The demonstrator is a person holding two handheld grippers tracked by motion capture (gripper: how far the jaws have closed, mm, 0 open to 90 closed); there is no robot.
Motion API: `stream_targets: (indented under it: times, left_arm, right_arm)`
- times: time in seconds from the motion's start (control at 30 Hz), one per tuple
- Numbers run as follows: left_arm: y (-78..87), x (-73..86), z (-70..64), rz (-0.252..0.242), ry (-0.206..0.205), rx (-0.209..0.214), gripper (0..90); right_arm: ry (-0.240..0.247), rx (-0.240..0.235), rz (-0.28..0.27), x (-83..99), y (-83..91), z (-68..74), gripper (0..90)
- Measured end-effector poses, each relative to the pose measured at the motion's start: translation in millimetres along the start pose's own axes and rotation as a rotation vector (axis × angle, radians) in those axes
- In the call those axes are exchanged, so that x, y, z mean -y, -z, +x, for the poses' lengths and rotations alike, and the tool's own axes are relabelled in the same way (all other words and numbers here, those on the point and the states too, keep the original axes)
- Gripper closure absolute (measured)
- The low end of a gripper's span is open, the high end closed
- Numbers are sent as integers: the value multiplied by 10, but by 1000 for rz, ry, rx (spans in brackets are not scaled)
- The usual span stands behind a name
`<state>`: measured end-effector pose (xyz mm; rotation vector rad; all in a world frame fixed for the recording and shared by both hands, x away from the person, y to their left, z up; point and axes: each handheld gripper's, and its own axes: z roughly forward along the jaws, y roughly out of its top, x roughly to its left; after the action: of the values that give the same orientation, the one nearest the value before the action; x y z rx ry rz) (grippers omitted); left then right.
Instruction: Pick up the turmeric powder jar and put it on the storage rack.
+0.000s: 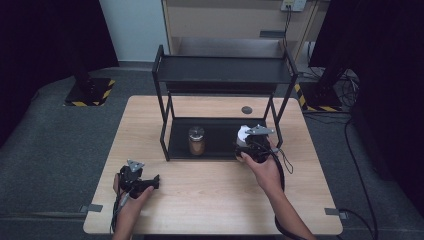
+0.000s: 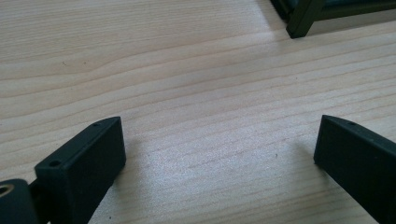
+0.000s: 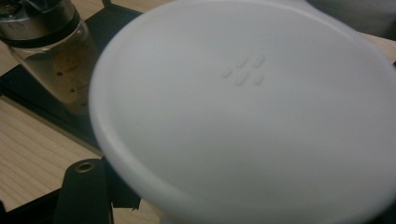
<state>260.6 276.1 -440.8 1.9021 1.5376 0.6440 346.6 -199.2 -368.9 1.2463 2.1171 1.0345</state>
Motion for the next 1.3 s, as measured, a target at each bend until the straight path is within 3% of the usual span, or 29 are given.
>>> stream_targets:
  times: [0.47, 0.83, 1.3]
  left_arm:
    - [1, 1, 0, 0, -1, 1, 6]
    - [2, 3, 0, 0, -3, 3, 6]
    - [5, 7, -4, -1, -3, 4, 7]
  right_arm:
    - [1, 8, 10, -124, -233, -15, 317]
    - [-21, 13, 15, -109, -407, -34, 317]
    - [-19, 25, -26, 15, -401, 12, 312]
